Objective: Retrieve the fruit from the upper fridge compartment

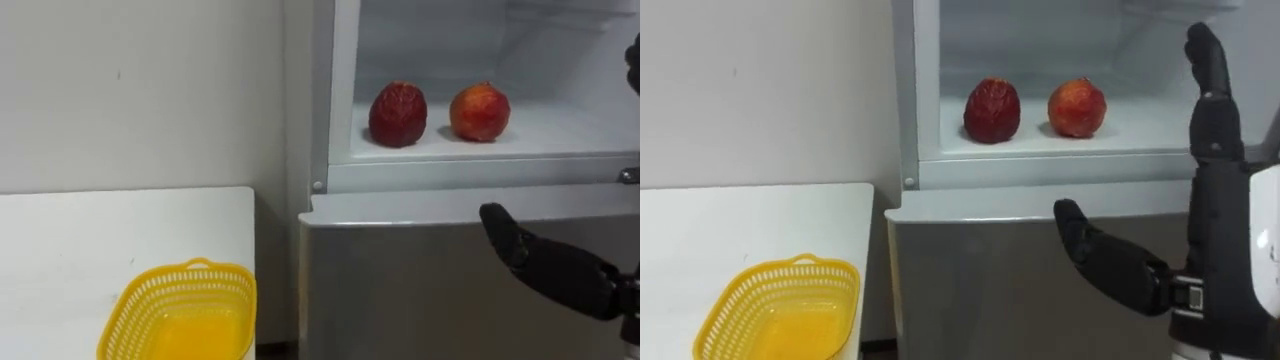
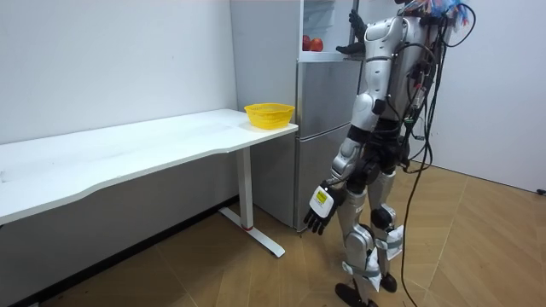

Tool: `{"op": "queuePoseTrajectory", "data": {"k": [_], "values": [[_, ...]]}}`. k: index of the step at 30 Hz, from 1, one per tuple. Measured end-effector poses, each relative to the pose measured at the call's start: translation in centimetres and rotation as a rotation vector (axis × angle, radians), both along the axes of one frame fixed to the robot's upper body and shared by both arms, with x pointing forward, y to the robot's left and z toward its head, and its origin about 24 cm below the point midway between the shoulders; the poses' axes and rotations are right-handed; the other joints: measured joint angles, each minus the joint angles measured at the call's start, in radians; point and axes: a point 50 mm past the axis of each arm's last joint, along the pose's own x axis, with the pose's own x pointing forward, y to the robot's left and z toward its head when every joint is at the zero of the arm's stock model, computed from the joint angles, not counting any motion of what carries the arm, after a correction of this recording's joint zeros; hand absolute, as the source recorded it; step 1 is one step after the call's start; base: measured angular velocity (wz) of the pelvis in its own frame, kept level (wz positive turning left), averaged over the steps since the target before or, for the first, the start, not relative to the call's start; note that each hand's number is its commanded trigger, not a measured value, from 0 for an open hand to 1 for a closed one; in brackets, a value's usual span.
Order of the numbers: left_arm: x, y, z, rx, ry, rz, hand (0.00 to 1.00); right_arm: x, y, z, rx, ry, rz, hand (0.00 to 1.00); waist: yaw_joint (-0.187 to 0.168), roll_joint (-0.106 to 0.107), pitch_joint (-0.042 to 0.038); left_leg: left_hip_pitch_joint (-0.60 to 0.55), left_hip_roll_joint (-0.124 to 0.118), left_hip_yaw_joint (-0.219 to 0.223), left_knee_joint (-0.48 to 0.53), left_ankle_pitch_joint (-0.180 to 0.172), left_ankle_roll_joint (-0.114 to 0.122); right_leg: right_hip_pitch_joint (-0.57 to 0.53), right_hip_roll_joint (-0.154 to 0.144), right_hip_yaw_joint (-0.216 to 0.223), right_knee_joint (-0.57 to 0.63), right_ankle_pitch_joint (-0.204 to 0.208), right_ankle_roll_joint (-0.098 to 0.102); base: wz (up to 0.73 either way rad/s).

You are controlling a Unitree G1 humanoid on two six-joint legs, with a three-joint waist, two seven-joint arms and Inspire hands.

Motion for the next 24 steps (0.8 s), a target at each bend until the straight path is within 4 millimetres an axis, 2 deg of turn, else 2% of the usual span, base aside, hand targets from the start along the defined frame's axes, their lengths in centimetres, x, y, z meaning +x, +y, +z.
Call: {"op": "queuePoseTrajectory", "data": {"k": [9, 11, 15, 20, 24], "values": [[0.1, -0.3, -0.1, 0.009, 0.018, -0.063, 0.00, 1.6, -0.1, 2.3, 0.031, -0.082, 0.022, 0.00, 0.025, -0.005, 0.0001, 0.009, 0.000, -0.008, 0.000, 0.000, 0.000, 0.005, 0.000, -0.009, -0.001, 0.000, -0.001, 0.00], [0.2, -0.3, -0.1, 0.010, 0.018, -0.064, 0.00, 2.1, -0.2, 2.3, 0.049, -0.072, 0.027, 0.00, 0.027, -0.006, 0.0037, 0.020, 0.001, -0.009, -0.002, 0.000, 0.000, 0.016, 0.000, -0.014, -0.003, 0.000, -0.001, 0.05], [0.6, -0.4, -0.1, 0.016, 0.008, -0.065, 0.00, 2.6, -0.5, 1.9, 0.083, -0.041, 0.034, 0.00, 0.055, -0.006, 0.0070, 0.020, 0.001, -0.010, -0.002, 0.000, 0.000, 0.016, -0.001, -0.018, -0.003, 0.000, -0.001, 0.00], [0.6, -0.3, -0.1, 0.022, 0.028, -0.074, 0.00, 3.4, -0.3, 1.9, 0.081, -0.018, 0.028, 0.00, 0.068, -0.008, 0.0065, 0.016, -0.001, -0.023, -0.002, 0.000, 0.000, 0.016, -0.003, -0.032, -0.003, 0.000, -0.001, 0.04], [0.3, -0.3, -0.1, 0.025, 0.050, -0.098, 0.00, 4.0, -0.2, 2.0, 0.058, -0.008, 0.023, 0.00, 0.084, -0.014, 0.0028, 0.017, 0.000, -0.029, -0.002, 0.001, -0.002, 0.022, -0.005, -0.063, -0.003, 0.000, -0.001, 0.07]]}}
